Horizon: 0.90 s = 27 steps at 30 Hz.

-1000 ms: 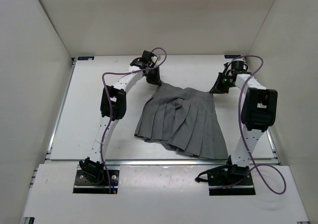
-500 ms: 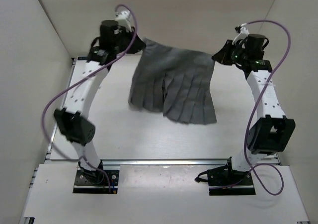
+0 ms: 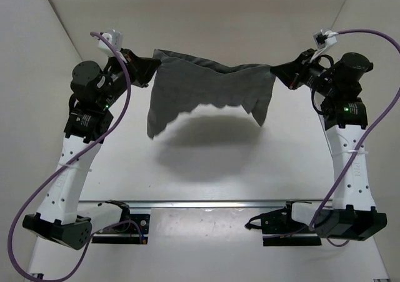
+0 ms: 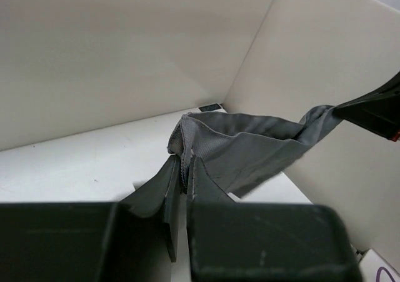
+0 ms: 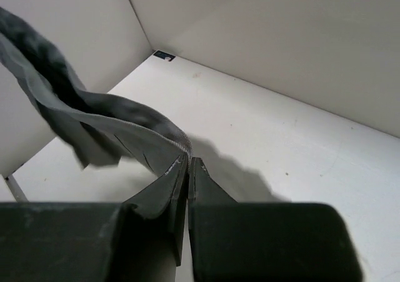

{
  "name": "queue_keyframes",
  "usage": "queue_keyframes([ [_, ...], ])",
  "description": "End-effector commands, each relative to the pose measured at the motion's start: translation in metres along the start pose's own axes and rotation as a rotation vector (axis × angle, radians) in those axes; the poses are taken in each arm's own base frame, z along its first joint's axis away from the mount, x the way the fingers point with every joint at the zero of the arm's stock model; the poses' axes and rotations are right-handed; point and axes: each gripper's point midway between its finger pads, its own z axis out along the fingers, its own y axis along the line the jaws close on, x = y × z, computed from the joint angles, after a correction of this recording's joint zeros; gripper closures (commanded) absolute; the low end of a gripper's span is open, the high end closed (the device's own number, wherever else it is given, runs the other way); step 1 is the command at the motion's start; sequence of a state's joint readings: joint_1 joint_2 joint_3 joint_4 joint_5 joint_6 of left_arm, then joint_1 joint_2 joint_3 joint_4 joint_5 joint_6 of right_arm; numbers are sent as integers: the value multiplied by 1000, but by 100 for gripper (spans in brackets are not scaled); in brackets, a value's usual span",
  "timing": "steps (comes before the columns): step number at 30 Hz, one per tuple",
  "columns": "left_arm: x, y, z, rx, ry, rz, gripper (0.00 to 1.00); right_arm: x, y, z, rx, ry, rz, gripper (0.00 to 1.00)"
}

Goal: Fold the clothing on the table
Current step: Flatten the skirt out

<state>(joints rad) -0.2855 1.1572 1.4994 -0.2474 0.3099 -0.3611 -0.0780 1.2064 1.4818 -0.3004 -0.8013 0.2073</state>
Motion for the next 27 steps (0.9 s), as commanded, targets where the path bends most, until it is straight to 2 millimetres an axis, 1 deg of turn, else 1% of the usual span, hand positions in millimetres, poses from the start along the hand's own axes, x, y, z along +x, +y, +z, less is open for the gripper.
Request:
queue_keyframes([
  [1, -8, 8, -5, -26, -50, -7, 100, -17, 13, 1, -49, -39, -66, 100],
  [4, 5, 21, 2, -53, -25, -4, 100, -12, 2, 12, -38, -21, -49, 100],
  [6, 19, 32, 10, -64, 4, -6, 100, -4, -9, 27, -39, 10, -37, 100],
  [7, 23, 34, 16, -58, 6, -5, 100, -2, -11, 32, -43, 14, -47, 99],
  [8, 36, 41, 23, -59, 35, -13, 100, 7, -20, 41, -43, 34, -29, 99],
  [9, 38, 45, 27, -59, 34, -8, 100, 15, -25, 51, -49, 50, -23, 100],
  [10, 47, 49, 35, -47, 52, -2, 100, 14, -24, 57, -63, 49, -31, 100],
  [11, 56, 58, 41, -60, 72, -13, 100, 22, -37, 66, -49, 71, -23, 100],
  [12, 65, 69, 51, -70, 84, -13, 100, 24, -47, 75, -42, 80, -16, 100],
  [13, 66, 73, 55, -74, 91, 0, 100, 23, -55, 85, -41, 87, -16, 100],
  [14, 65, 80, 66, -76, 92, 15, 100, 28, -55, 93, -43, 107, -21, 100],
  [15, 61, 86, 75, -80, 92, 28, 100, 19, -59, 103, -42, 102, -31, 100],
  [16, 66, 89, 81, -81, 115, 31, 100, 14, -63, 111, -44, 107, -48, 100],
  [17, 59, 89, 91, -73, 107, 46, 100, 13, -68, 113, -28, 118, -50, 100],
  [18, 51, 93, 98, -78, 106, 61, 100, -1, -68, 118, -25, 99, -73, 100],
  [19, 49, 95, 101, -77, 111, 67, 100, -19, -62, 118, -34, 74, -91, 100],
  [20, 41, 94, 108, -65, 107, 73, 100, -18, -69, 121, -32, 75, -67, 99],
  [21, 36, 93, 114, -56, 101, 78, 100, -28, -68, 119, -45, 57, -79, 100],
  [23, 32, 90, 116, -38, 106, 80, 100, -39, -66, 116, -60, 30, -90, 100],
  [24, 28, 87, 115, -38, 96, 93, 100, -36, -66, 115, -62, 35, -88, 100],
  [25, 28, 85, 114, -34, 91, 100, 100, -35, -62, 112, -71, 39, -90, 100],
  [26, 29, 82, 108, -36, 76, 112, 100, -24, -64, 113, -74, 57, -81, 100],
  [27, 40, 81, 102, -40, 89, 99, 100, -23, -60, 109, -79, 59, -91, 100],
])
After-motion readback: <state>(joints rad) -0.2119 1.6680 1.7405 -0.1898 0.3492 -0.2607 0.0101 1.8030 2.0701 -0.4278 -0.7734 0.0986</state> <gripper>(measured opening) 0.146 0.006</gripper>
